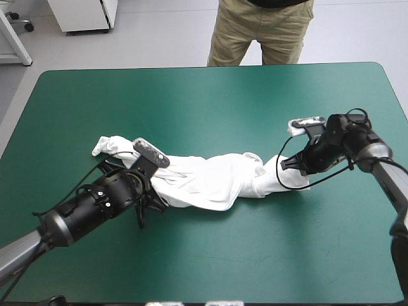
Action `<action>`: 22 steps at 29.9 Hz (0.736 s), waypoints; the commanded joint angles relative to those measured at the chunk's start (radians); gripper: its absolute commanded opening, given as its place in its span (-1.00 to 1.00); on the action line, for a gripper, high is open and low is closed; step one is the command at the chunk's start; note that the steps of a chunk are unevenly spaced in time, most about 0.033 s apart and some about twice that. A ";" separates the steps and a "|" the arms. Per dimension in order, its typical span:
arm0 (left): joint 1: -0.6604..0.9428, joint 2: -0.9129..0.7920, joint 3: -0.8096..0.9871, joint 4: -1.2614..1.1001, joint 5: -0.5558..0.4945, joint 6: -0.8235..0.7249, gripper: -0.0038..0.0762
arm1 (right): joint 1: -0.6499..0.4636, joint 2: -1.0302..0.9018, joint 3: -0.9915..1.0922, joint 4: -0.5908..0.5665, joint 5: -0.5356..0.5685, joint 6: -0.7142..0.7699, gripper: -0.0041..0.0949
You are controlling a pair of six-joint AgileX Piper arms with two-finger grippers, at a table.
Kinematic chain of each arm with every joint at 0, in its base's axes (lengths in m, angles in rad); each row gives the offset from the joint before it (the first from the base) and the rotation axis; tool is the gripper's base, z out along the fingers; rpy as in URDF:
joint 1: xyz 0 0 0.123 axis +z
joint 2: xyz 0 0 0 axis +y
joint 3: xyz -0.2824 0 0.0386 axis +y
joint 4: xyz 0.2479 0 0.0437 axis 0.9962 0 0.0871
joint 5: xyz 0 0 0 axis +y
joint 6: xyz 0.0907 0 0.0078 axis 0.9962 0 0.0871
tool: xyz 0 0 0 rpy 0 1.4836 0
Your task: Fold the cloth
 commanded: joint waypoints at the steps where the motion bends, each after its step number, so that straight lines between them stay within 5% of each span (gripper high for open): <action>1: 0.015 -0.059 -0.192 0.133 0.030 -0.011 -0.91 | -0.002 -0.170 -0.113 0.030 0.005 -0.009 -0.95; 12: 0.197 0.053 -0.959 0.156 0.009 0.270 -0.91 | -0.002 -0.323 -0.743 0.087 0.114 -0.024 -0.95; 22: 0.213 0.097 -1.534 0.074 -0.020 0.359 -0.91 | -0.002 -0.328 -1.199 0.150 0.085 -0.029 -0.95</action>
